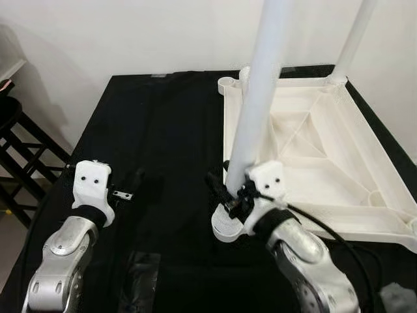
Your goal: Building children table
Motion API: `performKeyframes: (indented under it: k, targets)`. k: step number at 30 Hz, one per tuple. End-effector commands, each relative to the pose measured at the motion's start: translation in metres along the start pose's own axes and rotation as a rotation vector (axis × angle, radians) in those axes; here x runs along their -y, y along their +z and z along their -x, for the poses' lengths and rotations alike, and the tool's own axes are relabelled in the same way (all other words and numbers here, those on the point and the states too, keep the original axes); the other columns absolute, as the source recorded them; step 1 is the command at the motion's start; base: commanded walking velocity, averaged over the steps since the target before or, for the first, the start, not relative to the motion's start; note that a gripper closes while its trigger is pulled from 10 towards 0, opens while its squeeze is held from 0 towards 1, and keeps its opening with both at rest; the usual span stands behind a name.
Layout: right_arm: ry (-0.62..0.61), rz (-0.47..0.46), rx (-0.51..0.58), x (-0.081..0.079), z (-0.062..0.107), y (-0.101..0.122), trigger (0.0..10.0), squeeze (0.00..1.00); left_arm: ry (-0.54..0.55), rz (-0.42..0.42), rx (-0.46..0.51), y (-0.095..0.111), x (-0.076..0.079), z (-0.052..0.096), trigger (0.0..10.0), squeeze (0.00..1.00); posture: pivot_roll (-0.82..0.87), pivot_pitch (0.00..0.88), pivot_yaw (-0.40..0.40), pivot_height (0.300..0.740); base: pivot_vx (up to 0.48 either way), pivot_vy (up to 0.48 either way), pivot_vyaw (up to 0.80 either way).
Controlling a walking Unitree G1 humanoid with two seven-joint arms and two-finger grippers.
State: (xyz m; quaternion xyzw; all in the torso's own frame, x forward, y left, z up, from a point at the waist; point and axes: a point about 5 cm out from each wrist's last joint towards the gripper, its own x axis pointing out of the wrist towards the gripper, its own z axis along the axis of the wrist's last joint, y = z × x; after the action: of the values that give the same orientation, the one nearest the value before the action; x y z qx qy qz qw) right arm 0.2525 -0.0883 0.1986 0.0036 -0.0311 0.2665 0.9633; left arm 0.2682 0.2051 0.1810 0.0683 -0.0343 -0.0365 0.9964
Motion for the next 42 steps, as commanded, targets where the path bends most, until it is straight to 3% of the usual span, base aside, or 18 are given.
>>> performKeyframes:
  k: [1, 3, 5, 7, 8, 10, 15, 18, 29, 37, 42]
  targets:
    - [-0.025, -0.010, -0.074, 0.010, 0.000, -0.013, 10.0, 0.00, 0.008, -0.001, -0.007, -0.003, -0.001, 0.000, 10.0, 0.00, -0.02, 0.102, 0.049, 0.740, 0.000, 0.000, 0.00]
    - [0.025, -0.009, -0.046, 0.008, -0.002, -0.008, 10.0, 0.00, 0.003, 0.003, -0.004, -0.003, 0.000, -0.001, 10.0, 0.00, -0.02, 0.099, 0.049, 0.740, 0.000, 0.000, 0.00]
    - [0.335, 0.014, -0.018, 0.000, 0.000, 0.003, 10.0, 0.00, -0.008, 0.010, 0.013, -0.001, 0.001, -0.006, 10.0, 0.00, -0.02, 0.074, 0.045, 0.740, 0.000, 0.000, 0.00]
    - [0.335, 0.014, -0.018, 0.000, 0.000, 0.003, 10.0, 0.00, -0.008, 0.010, 0.013, -0.001, 0.001, -0.006, 10.0, 0.00, -0.02, 0.074, 0.045, 0.740, 0.000, 0.000, 0.00]
    - [0.462, 0.030, -0.020, -0.001, 0.003, 0.006, 10.0, 0.00, -0.009, 0.012, 0.019, 0.000, 0.000, -0.008, 10.0, 0.00, -0.02, 0.074, 0.045, 0.740, 0.000, 0.000, 0.00]
    - [0.699, 0.098, -0.077, 0.018, 0.008, 0.008, 10.0, 0.00, -0.015, 0.020, 0.033, 0.001, 0.001, -0.012, 10.0, 0.00, -0.02, 0.055, 0.035, 0.740, 0.000, 0.000, 0.00]
    - [0.750, 0.113, -0.096, 0.027, 0.007, 0.009, 10.0, 0.00, -0.016, 0.021, 0.035, 0.001, 0.002, -0.012, 10.0, 0.00, -0.02, 0.054, 0.033, 0.740, 0.000, 0.000, 0.00]
    - [0.844, 0.024, -0.077, 0.047, -0.005, 0.019, 10.0, 0.00, -0.016, 0.018, 0.012, -0.004, 0.003, -0.006, 10.0, 0.00, 0.00, 0.080, 0.032, 0.740, 0.000, 0.000, 0.00]
    - [0.964, -0.097, -0.064, 0.049, -0.019, 0.023, 10.0, 0.00, -0.066, -0.014, -0.060, -0.009, 0.008, 0.020, 10.0, 0.00, 0.05, 0.202, 0.048, 0.740, 0.000, 0.000, 0.00]
    - [1.109, -0.046, -0.072, 0.047, -0.027, 0.031, 10.0, 0.00, -0.090, -0.018, -0.061, -0.003, 0.011, 0.029, 10.0, 0.00, 0.06, 0.248, 0.043, 0.740, 0.000, -0.408, 0.00]
    - [1.192, 0.019, -0.121, 0.046, -0.029, 0.030, 10.0, 0.00, -0.059, 0.004, -0.067, -0.003, 0.012, 0.034, 10.0, 0.00, 0.06, 0.270, 0.033, 0.740, 0.000, 0.000, 0.00]
